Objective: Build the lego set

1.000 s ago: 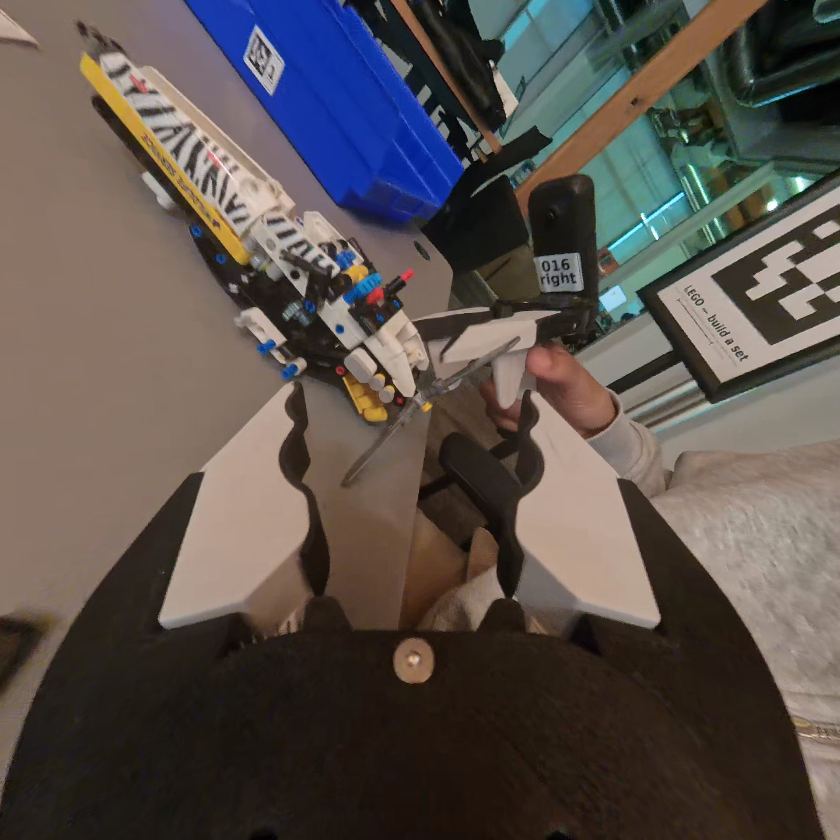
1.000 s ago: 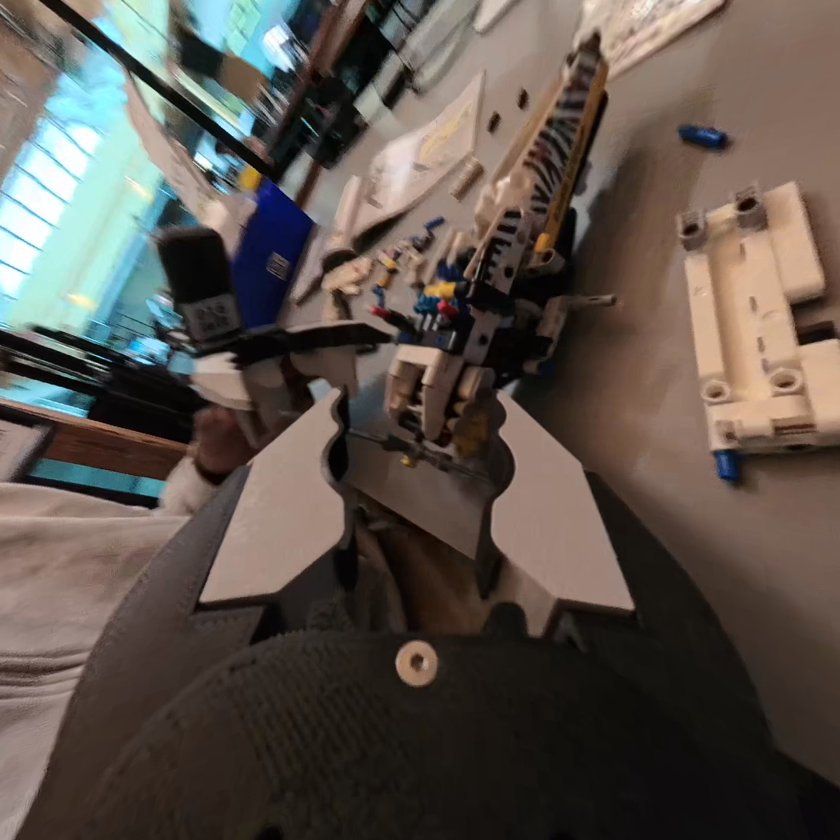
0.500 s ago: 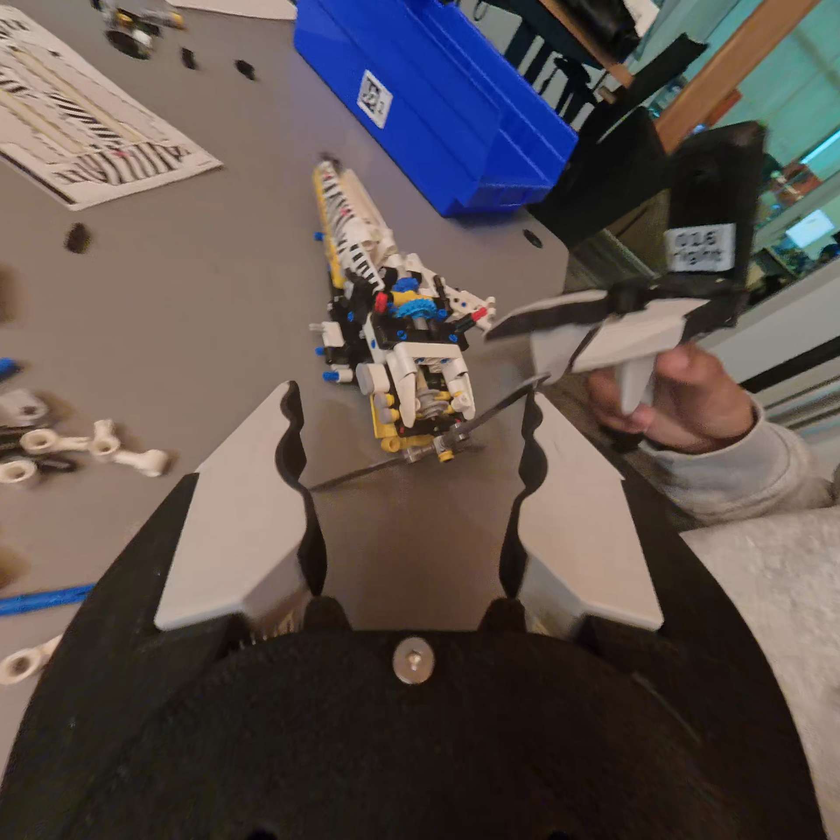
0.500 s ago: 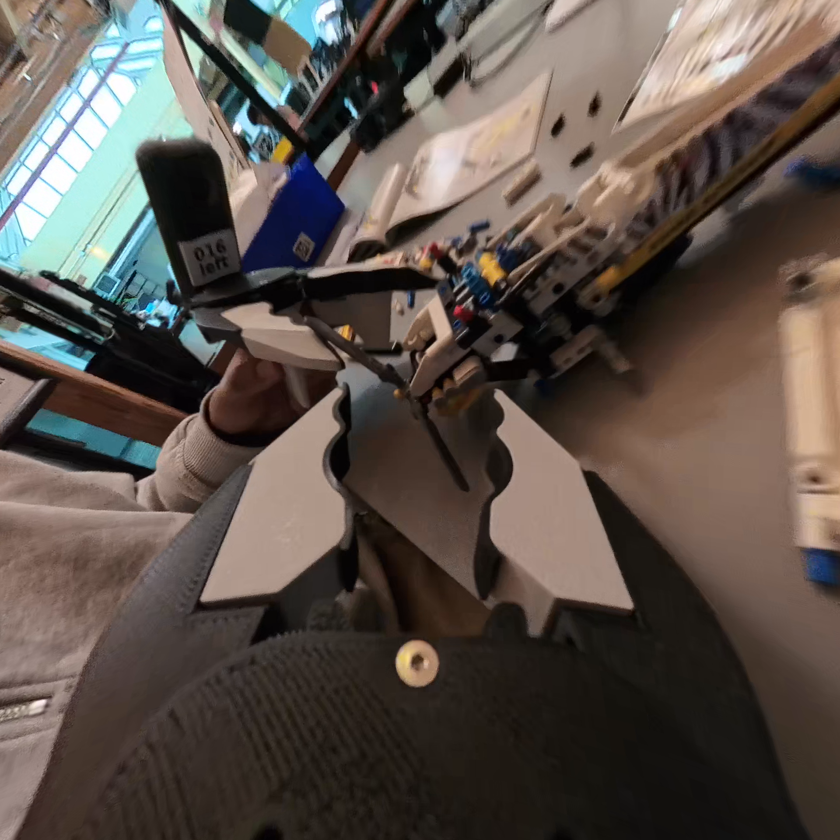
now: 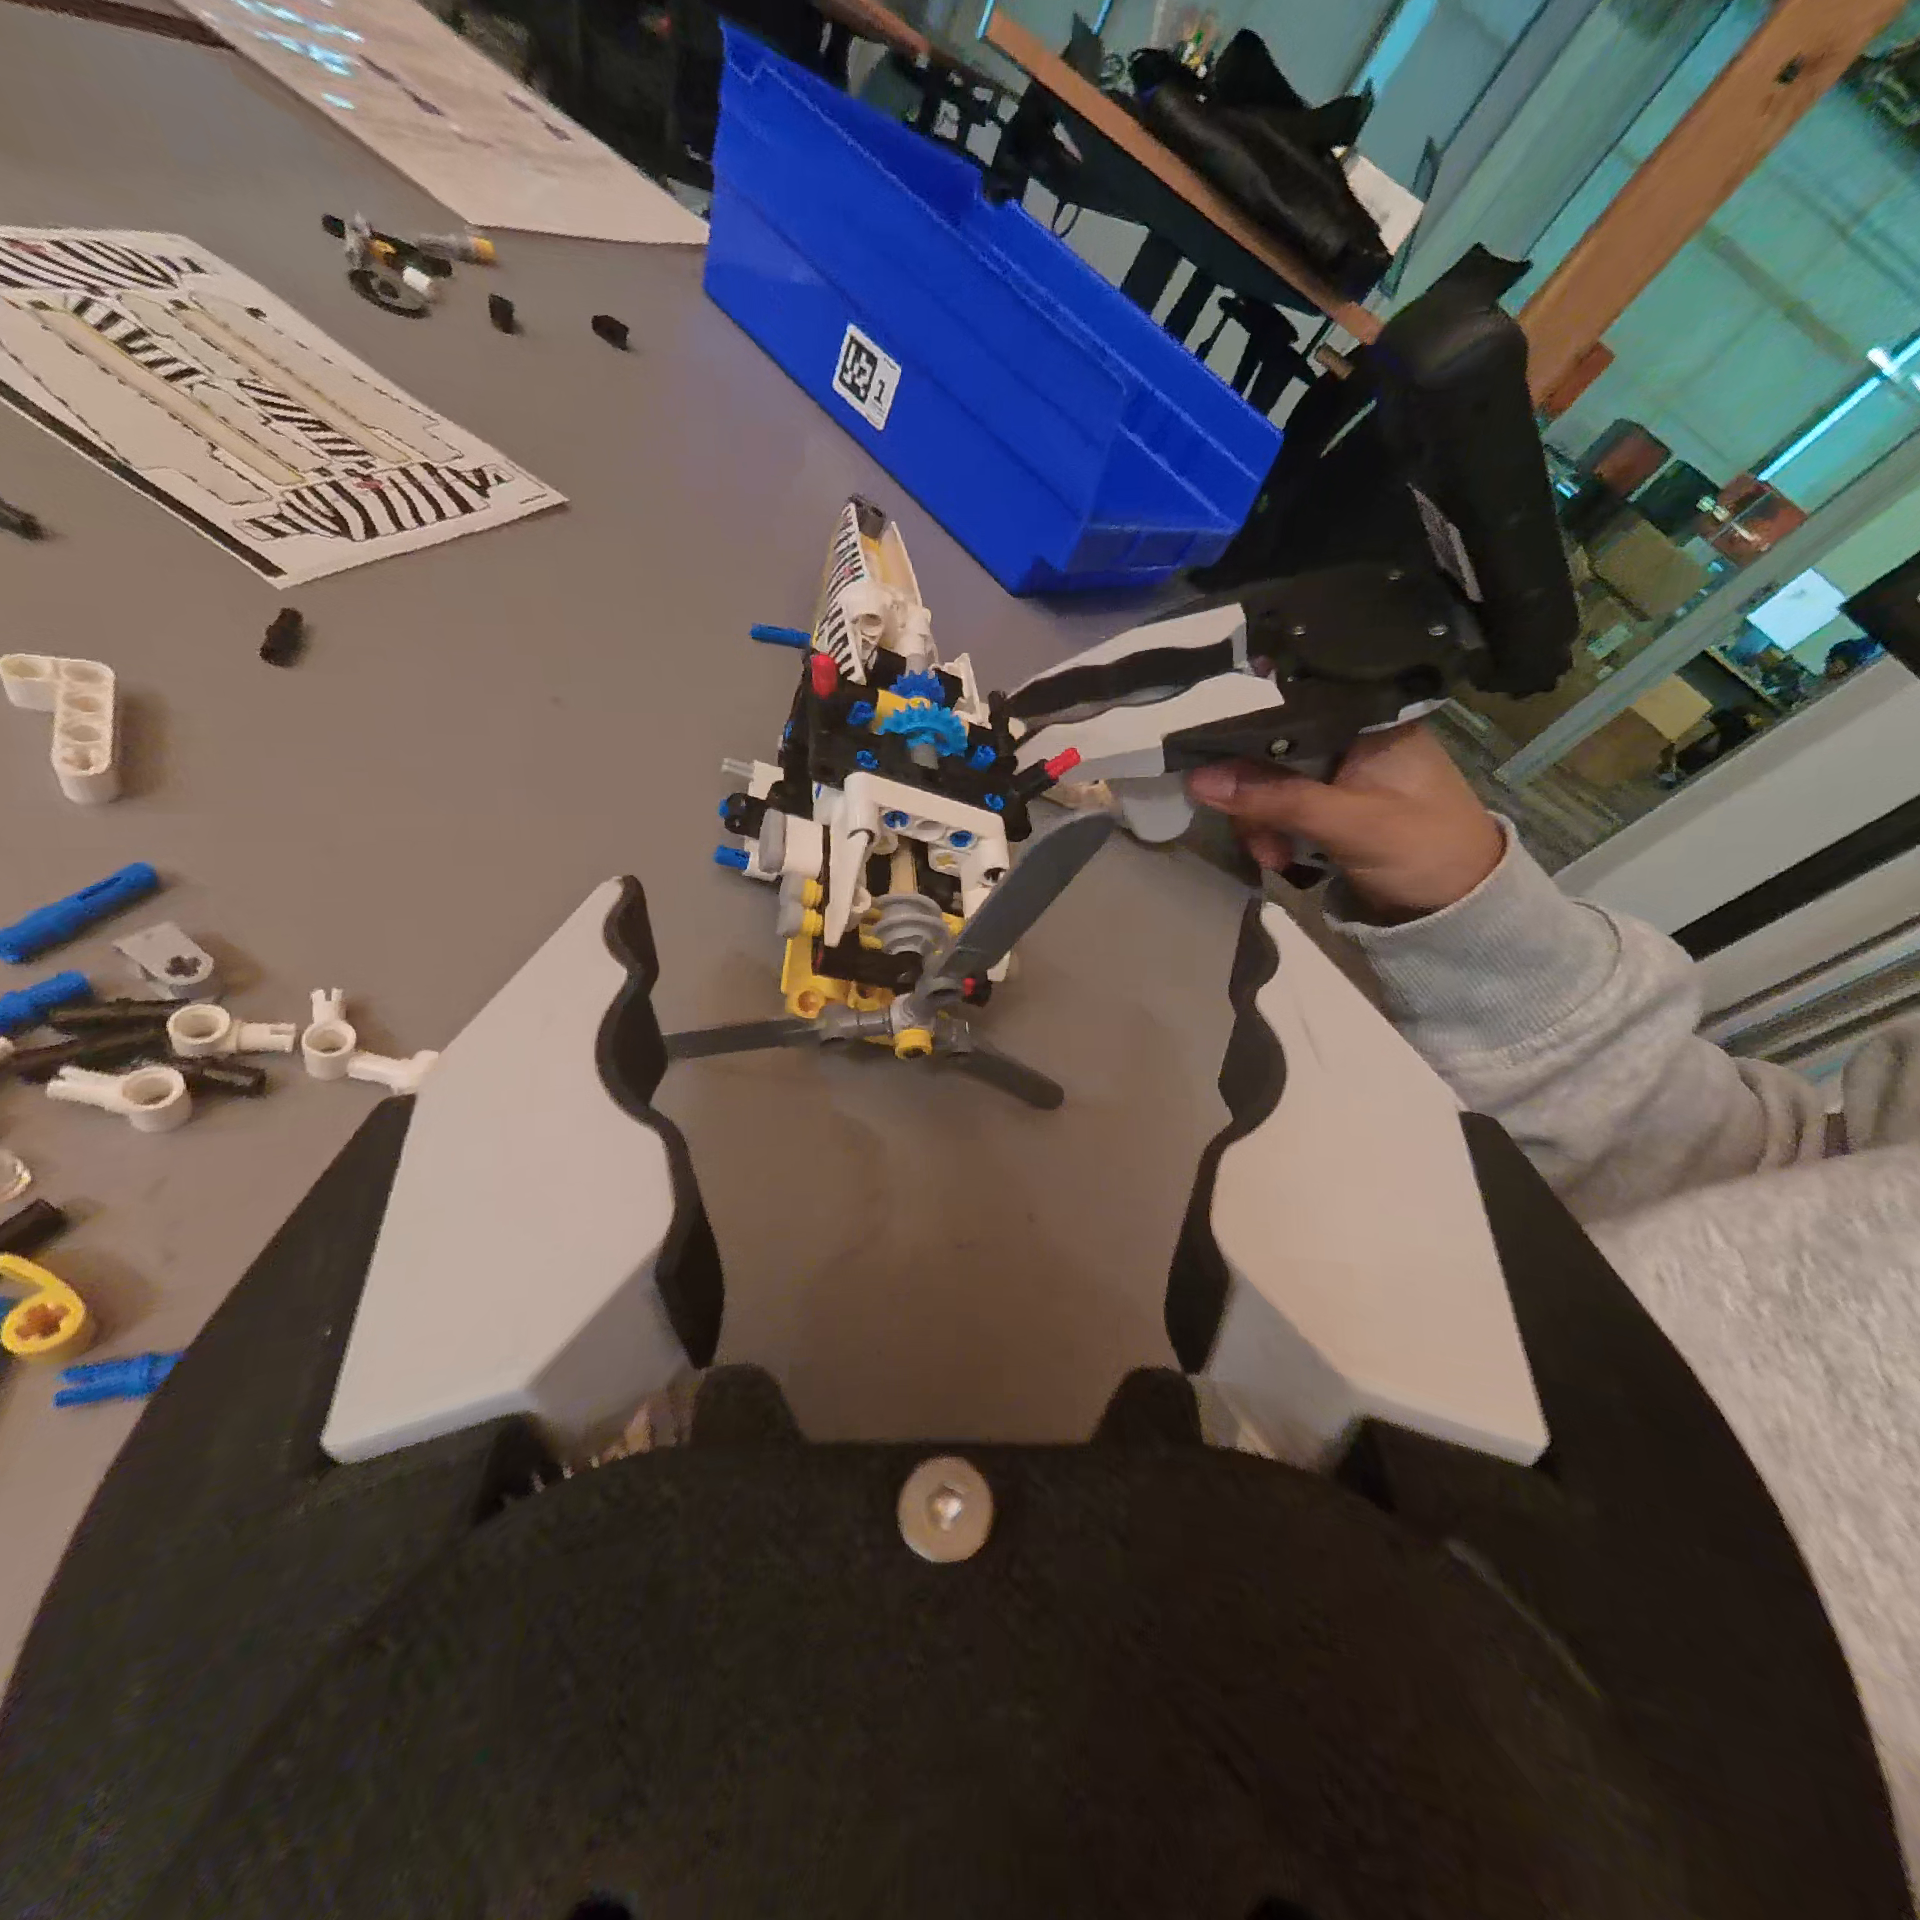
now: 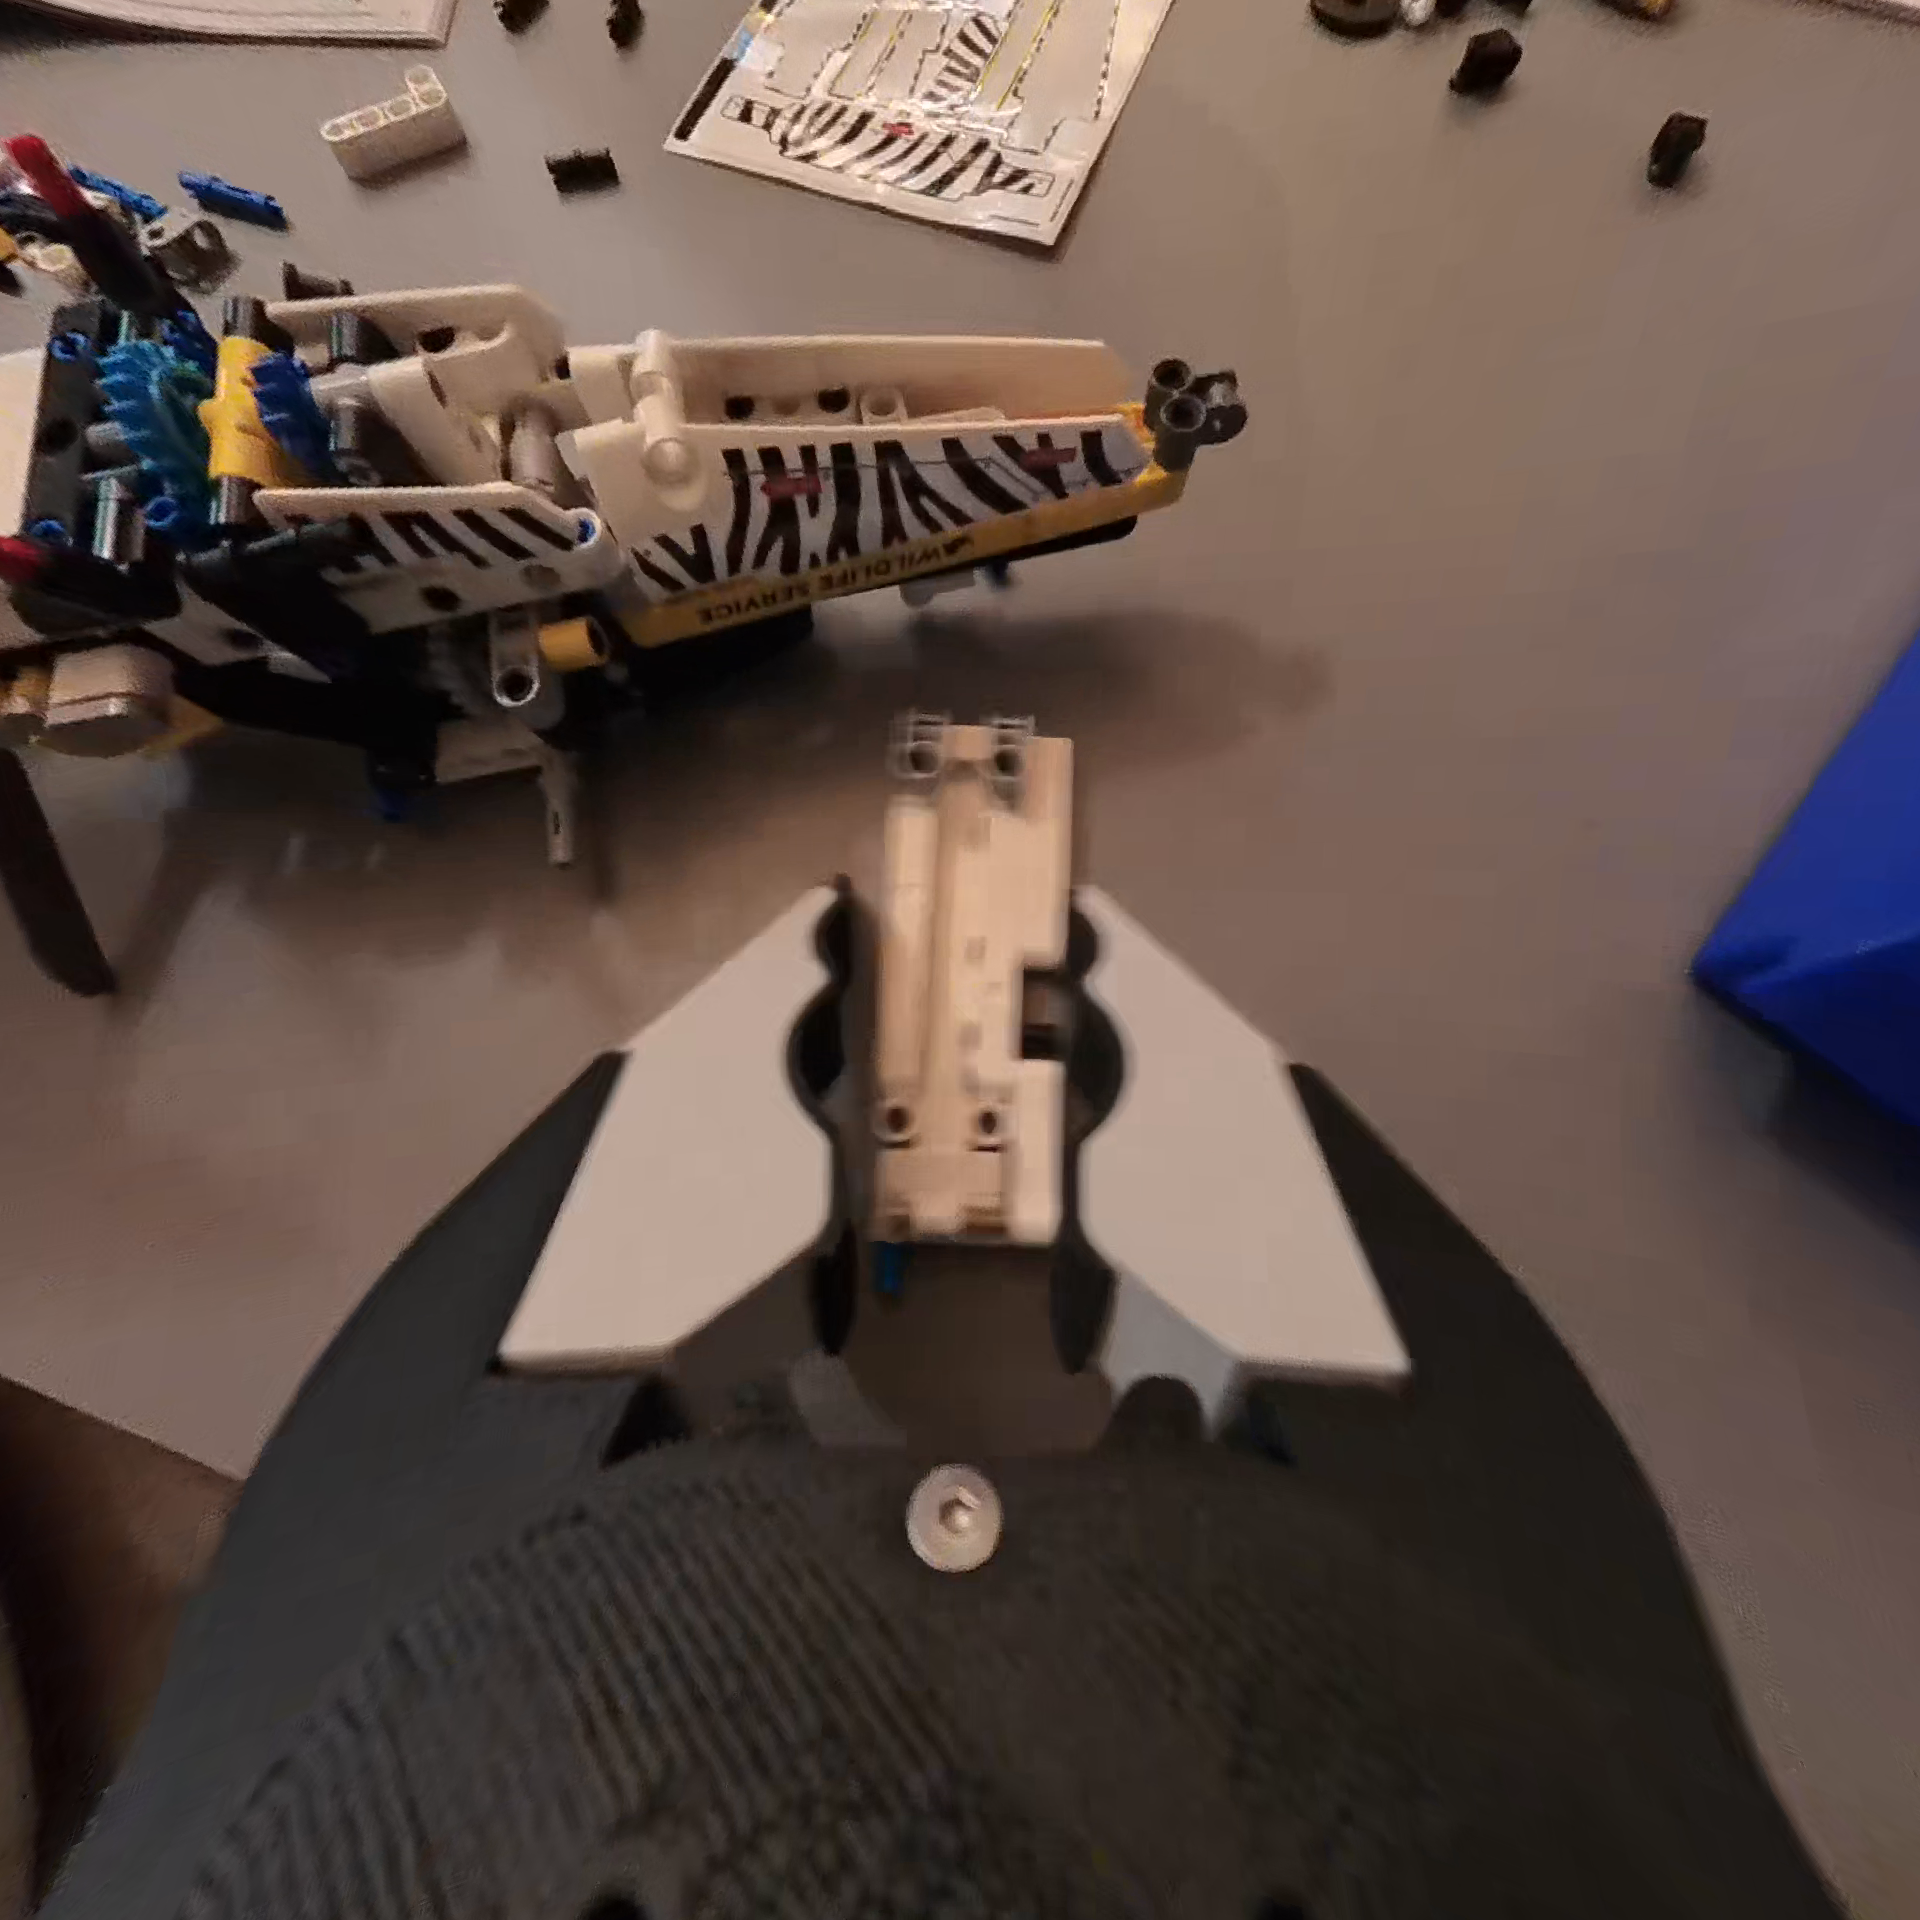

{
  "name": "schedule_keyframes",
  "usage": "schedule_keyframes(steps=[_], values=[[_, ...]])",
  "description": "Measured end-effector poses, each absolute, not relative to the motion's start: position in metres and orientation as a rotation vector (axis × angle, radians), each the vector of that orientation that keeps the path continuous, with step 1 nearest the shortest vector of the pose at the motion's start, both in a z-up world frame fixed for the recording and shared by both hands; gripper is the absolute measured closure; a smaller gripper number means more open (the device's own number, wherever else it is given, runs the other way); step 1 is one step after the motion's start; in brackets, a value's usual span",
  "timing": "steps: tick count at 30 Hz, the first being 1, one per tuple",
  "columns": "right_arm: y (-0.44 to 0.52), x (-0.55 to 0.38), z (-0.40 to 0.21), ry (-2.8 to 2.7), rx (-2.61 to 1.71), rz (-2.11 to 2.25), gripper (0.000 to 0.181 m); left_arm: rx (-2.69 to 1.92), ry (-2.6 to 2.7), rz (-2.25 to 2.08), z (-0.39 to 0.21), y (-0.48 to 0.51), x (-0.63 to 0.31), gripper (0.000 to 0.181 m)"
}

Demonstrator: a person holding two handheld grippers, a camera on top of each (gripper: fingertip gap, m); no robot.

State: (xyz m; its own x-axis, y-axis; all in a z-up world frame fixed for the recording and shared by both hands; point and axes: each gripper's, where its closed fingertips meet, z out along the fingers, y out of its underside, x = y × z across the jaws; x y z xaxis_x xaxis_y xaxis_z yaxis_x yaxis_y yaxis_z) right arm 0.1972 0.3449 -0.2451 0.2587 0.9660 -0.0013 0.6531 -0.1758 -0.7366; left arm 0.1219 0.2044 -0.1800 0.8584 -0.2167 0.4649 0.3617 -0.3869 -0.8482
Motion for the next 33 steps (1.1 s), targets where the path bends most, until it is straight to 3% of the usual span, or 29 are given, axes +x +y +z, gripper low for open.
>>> schedule_keyframes(steps=[1, 13, 17, 27, 33], values=[[0.342, 0.198, -0.245, -1.478, -1.909, 0.644, 0.149, -1.879, -0.096, -0.625, -0.179, 0.206, 0.123, 0.070], [0.244, 0.211, -0.233, -1.540, -1.790, 0.739, 0.149, -2.110, 0.082, -0.468, -0.212, 0.228, 0.132, 0.064], [0.248, 0.203, -0.240, -1.608, -1.773, 0.562, 0.150, -2.206, 0.093, -0.447, -0.226, 0.231, 0.135, 0.072], [0.254, 0.192, -0.243, -1.645, -1.752, 0.614, 0.149, -2.172, 0.015, -0.697, -0.224, 0.230, 0.136, 0.093], [0.257, 0.190, -0.243, -1.651, -1.777, 0.626, 0.150, -2.157, -0.001, -0.738, -0.223, 0.230, 0.135, 0.095]])
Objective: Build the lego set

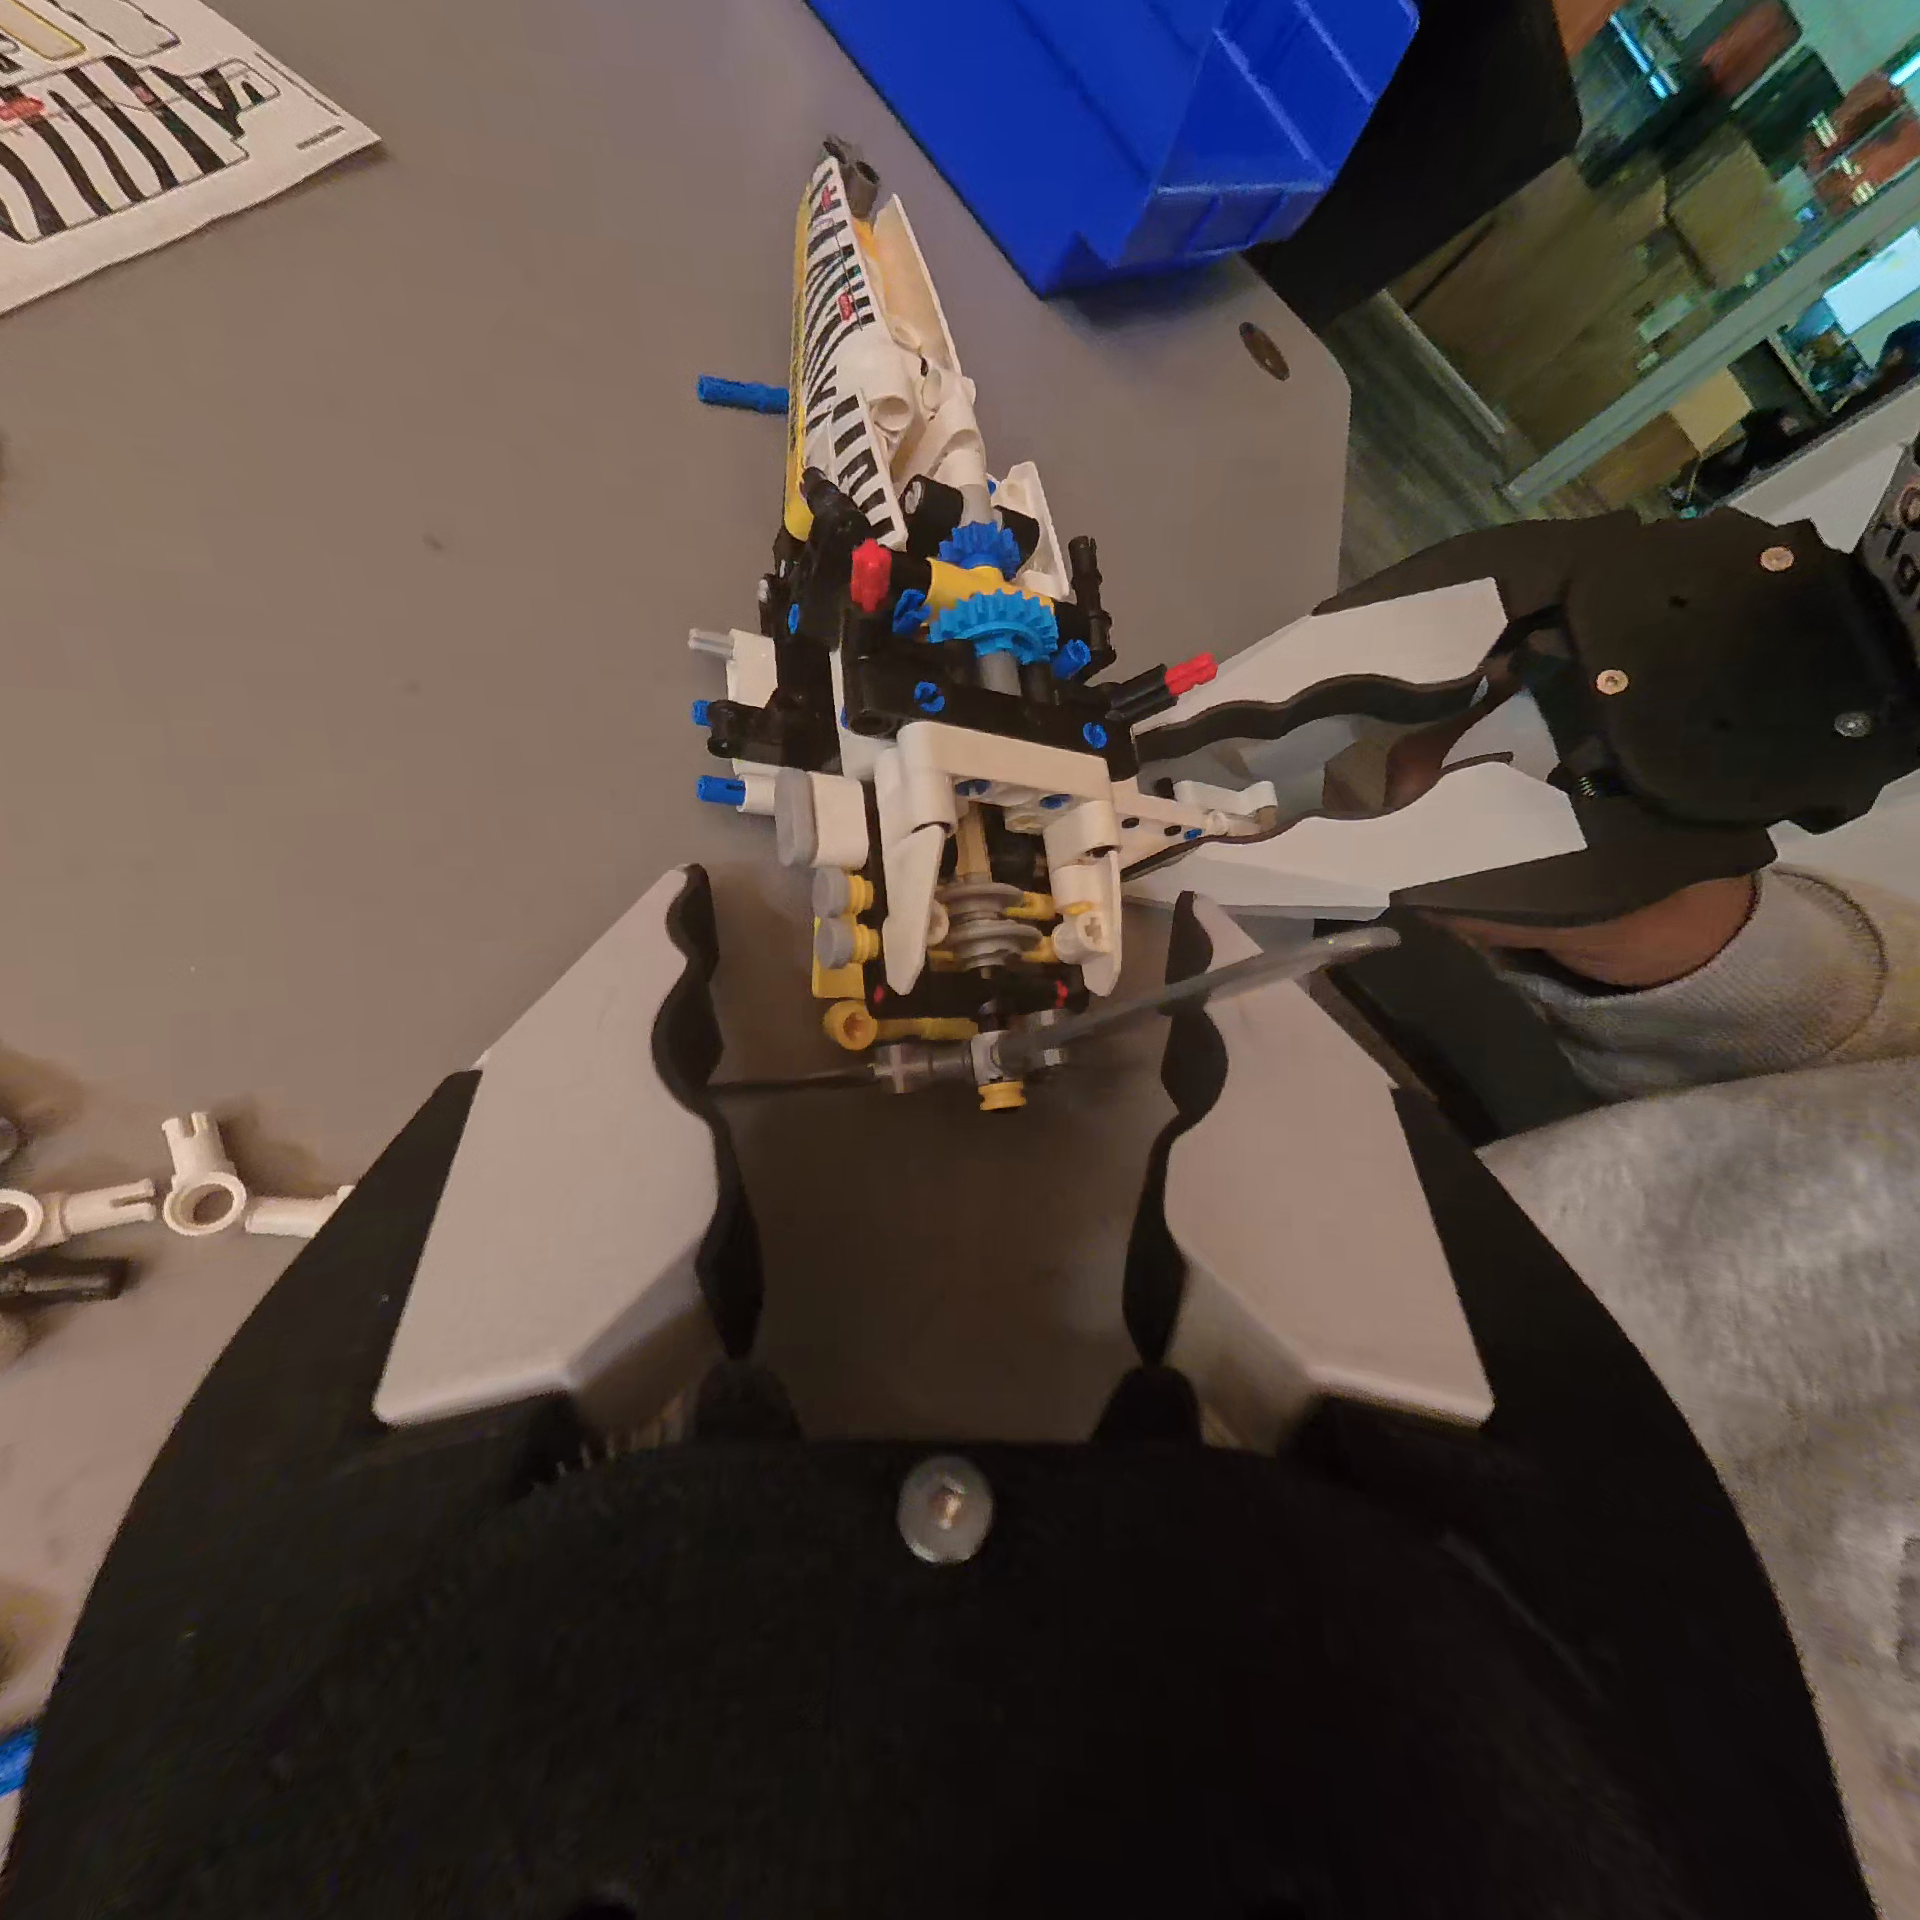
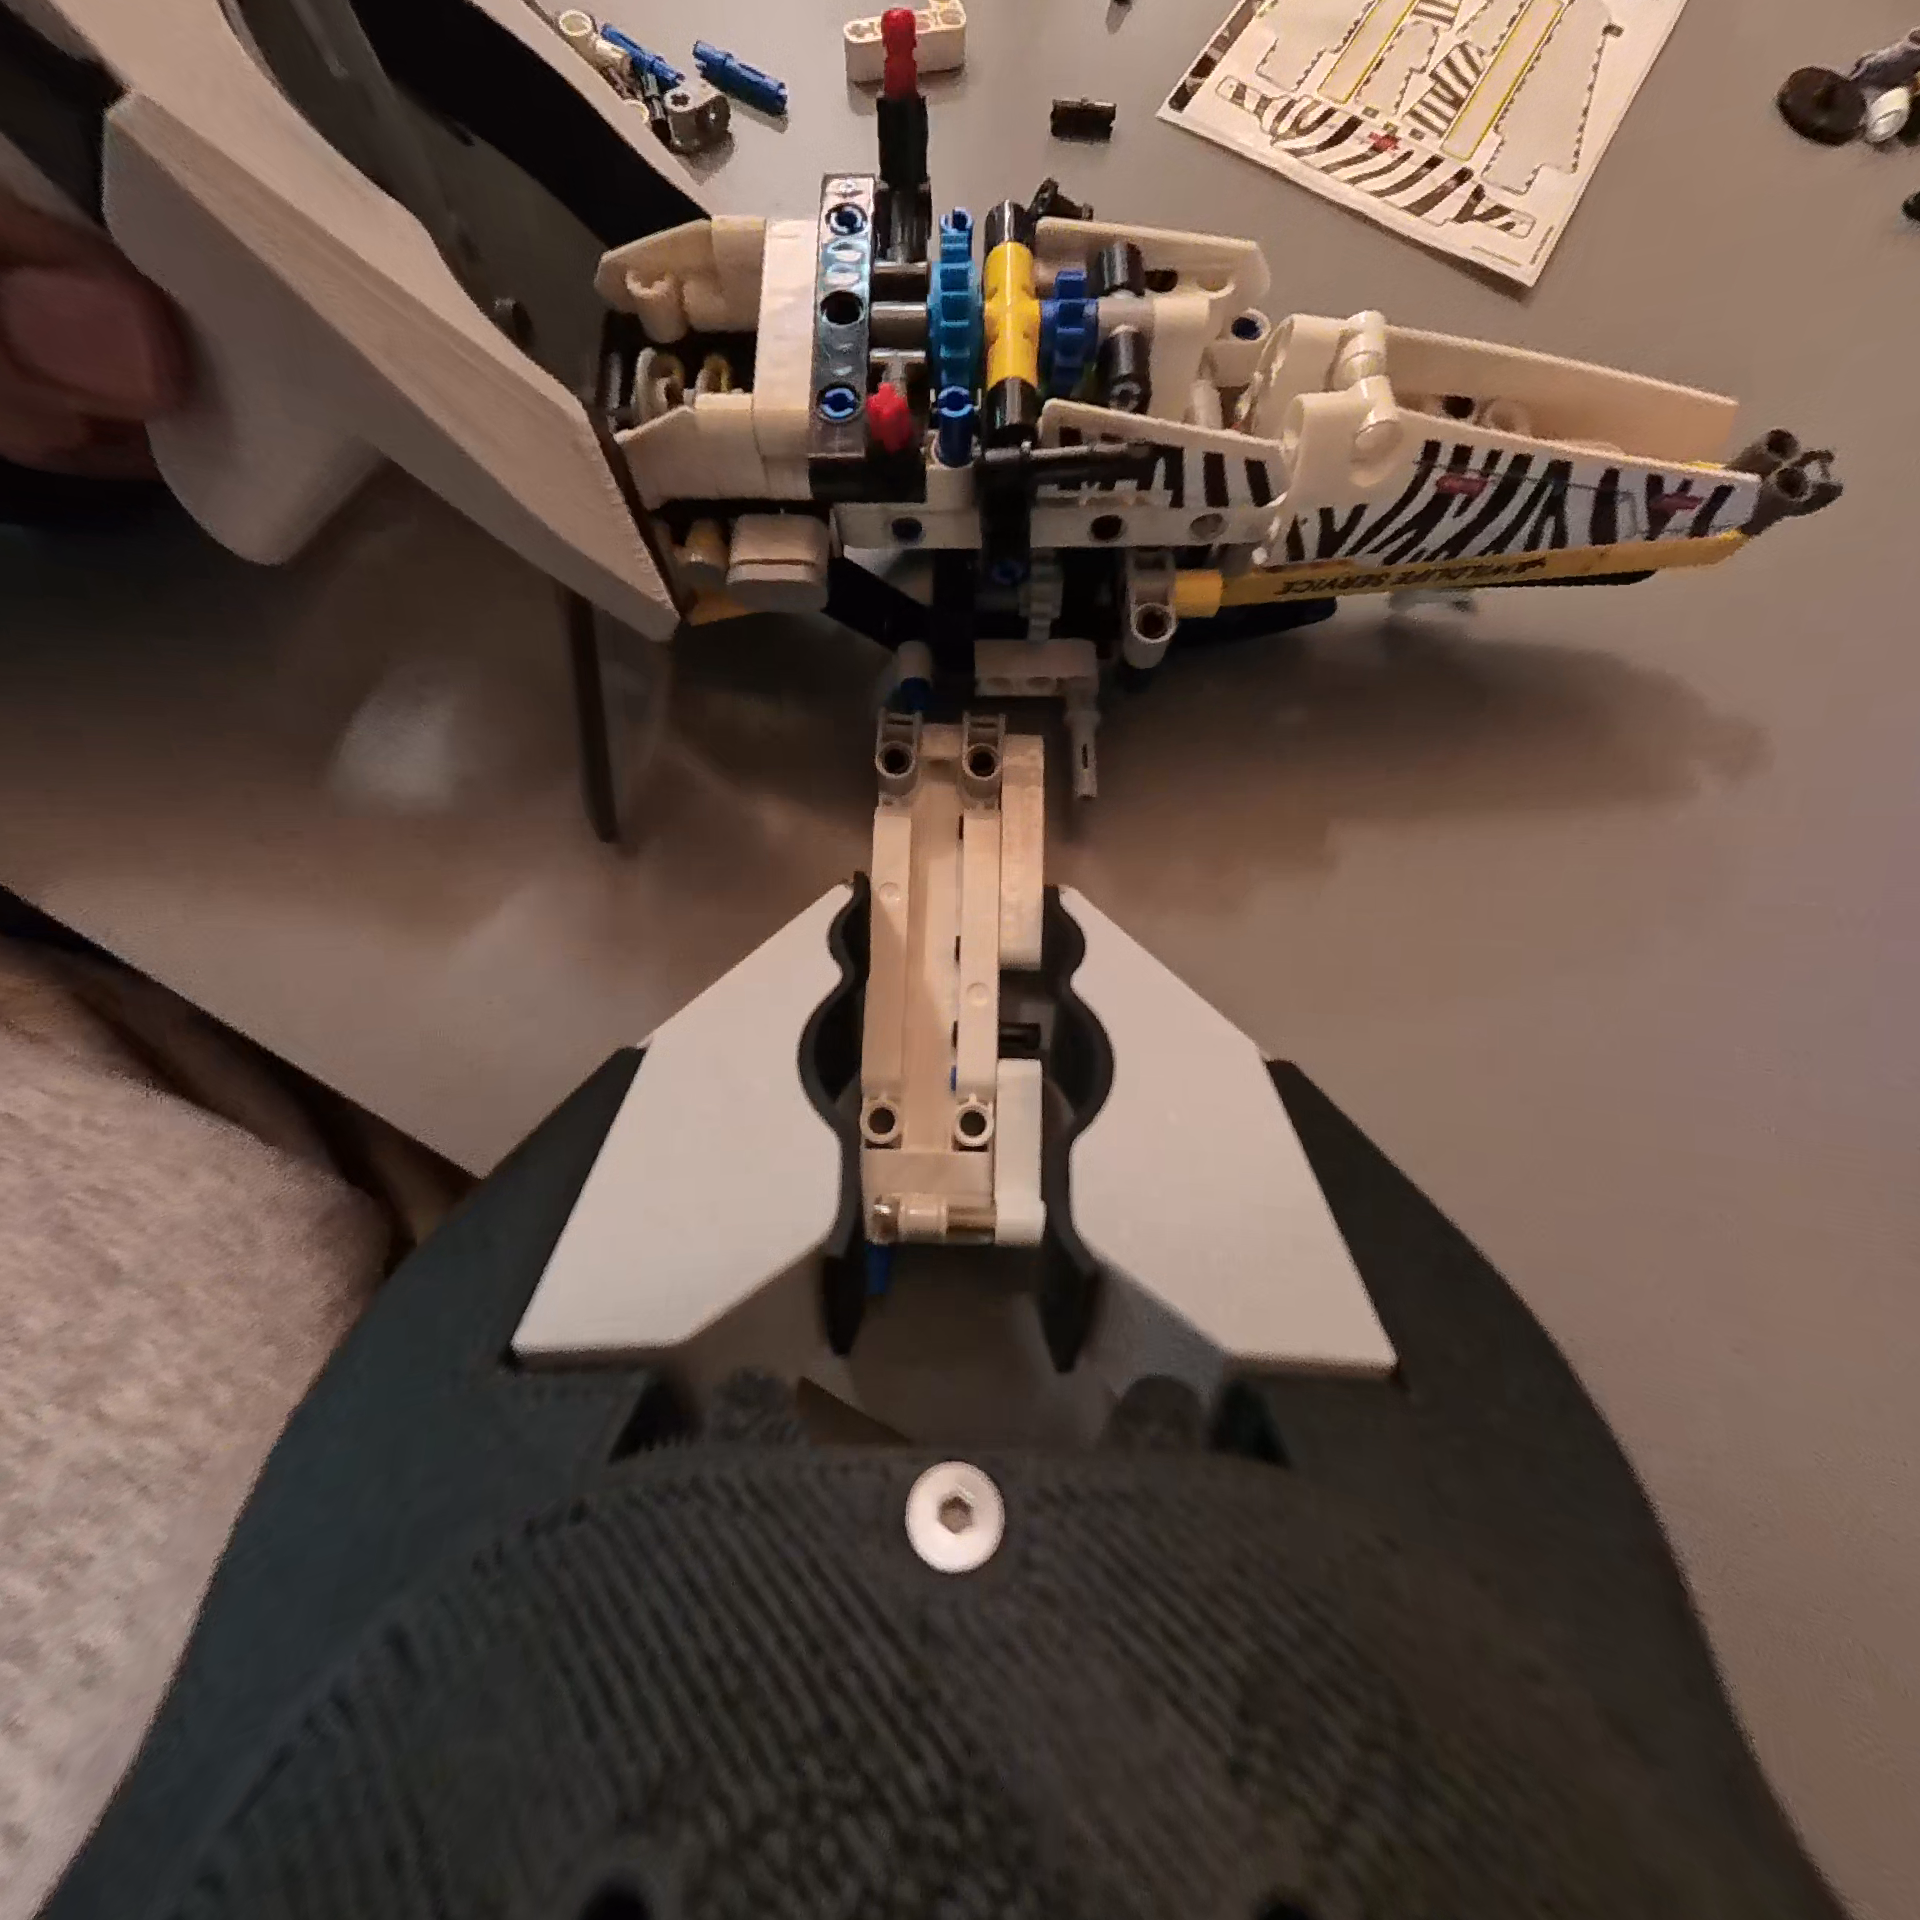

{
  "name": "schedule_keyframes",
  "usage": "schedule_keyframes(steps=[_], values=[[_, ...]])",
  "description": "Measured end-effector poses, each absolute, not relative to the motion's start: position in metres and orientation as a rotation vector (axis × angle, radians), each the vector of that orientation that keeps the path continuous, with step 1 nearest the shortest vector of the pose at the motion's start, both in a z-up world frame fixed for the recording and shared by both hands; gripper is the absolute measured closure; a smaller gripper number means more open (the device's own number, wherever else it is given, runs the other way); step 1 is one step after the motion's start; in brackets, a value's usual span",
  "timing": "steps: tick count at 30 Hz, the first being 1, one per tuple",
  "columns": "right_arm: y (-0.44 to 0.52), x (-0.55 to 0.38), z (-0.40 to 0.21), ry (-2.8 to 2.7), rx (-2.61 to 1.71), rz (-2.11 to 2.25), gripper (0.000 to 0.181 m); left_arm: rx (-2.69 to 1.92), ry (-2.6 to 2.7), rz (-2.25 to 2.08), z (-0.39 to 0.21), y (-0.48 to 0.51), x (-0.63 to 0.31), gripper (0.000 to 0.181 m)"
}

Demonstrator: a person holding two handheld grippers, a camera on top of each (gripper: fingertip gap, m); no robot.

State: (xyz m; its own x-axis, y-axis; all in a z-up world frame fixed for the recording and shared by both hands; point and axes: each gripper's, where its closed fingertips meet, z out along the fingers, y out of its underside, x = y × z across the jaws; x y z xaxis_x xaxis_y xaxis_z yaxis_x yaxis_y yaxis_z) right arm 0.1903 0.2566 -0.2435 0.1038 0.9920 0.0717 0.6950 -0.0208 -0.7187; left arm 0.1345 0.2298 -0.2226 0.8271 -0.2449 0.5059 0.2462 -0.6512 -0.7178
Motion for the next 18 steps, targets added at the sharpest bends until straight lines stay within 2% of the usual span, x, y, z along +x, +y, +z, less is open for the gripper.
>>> schedule_keyframes(steps=[18], values=[[0.2642, 0.1873, -0.2427, -1.653, -1.731, 0.658, 0.150, -2.171, 0.014, -0.728, -0.2242, 0.2302, 0.1345, 0.103]])
